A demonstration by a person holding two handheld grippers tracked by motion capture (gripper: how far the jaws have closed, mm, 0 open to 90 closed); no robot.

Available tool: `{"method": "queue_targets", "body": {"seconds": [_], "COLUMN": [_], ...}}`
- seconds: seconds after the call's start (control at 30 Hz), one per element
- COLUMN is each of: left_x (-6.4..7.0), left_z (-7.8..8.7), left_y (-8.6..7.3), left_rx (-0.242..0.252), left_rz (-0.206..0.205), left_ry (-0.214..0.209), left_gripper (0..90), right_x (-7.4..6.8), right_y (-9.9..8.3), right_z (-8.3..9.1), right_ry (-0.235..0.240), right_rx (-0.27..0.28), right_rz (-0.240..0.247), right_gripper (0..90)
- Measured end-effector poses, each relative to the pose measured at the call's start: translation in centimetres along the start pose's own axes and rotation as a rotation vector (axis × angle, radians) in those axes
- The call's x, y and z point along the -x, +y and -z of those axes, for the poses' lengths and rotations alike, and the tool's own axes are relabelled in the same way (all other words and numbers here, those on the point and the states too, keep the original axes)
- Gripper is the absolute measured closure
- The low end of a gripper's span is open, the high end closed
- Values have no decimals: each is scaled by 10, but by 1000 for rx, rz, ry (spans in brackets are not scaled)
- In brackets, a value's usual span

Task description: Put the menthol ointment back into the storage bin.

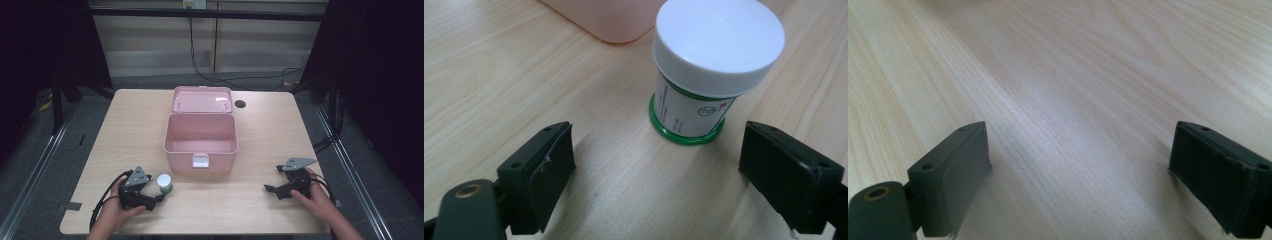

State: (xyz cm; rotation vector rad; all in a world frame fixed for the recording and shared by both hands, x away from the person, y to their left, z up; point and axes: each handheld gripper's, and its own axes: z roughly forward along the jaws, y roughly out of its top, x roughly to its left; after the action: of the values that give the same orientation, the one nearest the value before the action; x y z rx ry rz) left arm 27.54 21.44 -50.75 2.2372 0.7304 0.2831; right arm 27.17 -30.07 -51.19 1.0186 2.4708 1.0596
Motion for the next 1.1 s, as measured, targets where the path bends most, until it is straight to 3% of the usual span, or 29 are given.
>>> {"method": "queue_targets", "body": {"seconds": [0.23, 0.33, 0.37, 0.43, 0.5, 0.53, 0.63, 0.67, 0.77, 0.83, 0.87, 1.1], "left_x": [1, 3, 3, 6, 7, 8, 10, 9, 8, 8, 8, 8], "left_z": [0, 2, 2, 4, 4, 5, 5, 6, 8, 9, 10, 11], "left_y": [1, 6, 6, 13, 14, 18, 21, 24, 28, 30, 33, 42], "left_rx": [-1, -65, -65, -142, -152, -198, -227, -265, -305, -323, -352, -411], "left_rz": [8, 16, 16, 7, 13, 10, 7, 8, 33, 35, 37, 39], "left_ry": [5, 13, 13, 2, -2, -5, -14, -24, -33, -22, -27, -49], "left_gripper": [137, 137, 137, 140, 157, 155, 158, 164, 166, 175, 181, 203], "right_x": [0, 0, 0, 0, 0, 0, 0, 0, 0, 0, 0, 0], "right_y": [0, 0, 0, 0, 0, 0, 0, 0, 0, 0, 0, 0], "right_z": [0, 0, 0, 0, 0, 0, 0, 0, 0, 0, 0, 0], "right_ry": [1, 0, 0, 1, 1, 0, 0, 1, 1, 1, 1, 1], "right_rx": [0, -1, -1, 0, 0, -1, 0, 0, 0, 0, 0, -1], "right_rz": [-1, -2, -2, -1, -2, -1, 0, -1, -1, 0, 0, -1], "right_gripper": [87, 87, 87, 87, 87, 87, 87, 87, 87, 87, 87, 87]}}
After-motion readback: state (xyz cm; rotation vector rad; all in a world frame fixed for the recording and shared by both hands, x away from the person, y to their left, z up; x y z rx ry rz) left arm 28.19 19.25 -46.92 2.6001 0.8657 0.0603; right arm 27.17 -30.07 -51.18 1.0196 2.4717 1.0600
